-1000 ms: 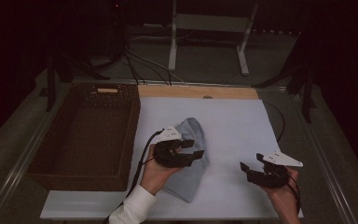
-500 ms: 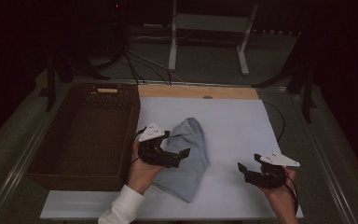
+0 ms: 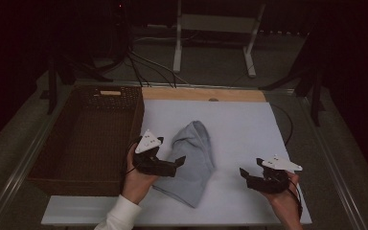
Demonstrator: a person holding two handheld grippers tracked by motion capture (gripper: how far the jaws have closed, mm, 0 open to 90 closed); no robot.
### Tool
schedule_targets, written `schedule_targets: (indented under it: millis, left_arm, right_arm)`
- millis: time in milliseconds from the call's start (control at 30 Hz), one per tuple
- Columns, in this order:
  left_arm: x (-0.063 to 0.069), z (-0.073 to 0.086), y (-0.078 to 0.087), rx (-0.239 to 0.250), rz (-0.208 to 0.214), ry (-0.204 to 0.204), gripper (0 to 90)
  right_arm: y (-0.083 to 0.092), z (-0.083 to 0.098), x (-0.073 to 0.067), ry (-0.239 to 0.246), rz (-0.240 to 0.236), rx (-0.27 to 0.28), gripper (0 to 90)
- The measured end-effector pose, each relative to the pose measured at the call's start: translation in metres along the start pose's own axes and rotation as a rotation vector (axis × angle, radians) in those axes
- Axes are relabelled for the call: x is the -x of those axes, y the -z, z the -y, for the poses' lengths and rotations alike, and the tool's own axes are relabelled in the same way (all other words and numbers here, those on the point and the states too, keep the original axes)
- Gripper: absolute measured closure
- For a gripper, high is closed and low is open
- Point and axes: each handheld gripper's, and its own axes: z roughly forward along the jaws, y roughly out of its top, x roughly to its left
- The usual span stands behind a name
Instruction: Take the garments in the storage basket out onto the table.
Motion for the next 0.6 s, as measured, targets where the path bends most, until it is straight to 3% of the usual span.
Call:
schedule_targets:
  millis: [300, 600]
  left_arm:
    - [0.01, 0.015, 0.0, -0.024, -0.001, -0.046, 0.0]
    - [0.016, 0.028, -0.005, -0.056, 0.016, -0.056, 0.0]
  right_arm:
    - [-0.006, -0.002, -0.011, 0.021, -0.025, -0.001, 25.2]
    - [-0.01, -0.004, -0.02, 0.036, -0.044, -0.002, 25.2]
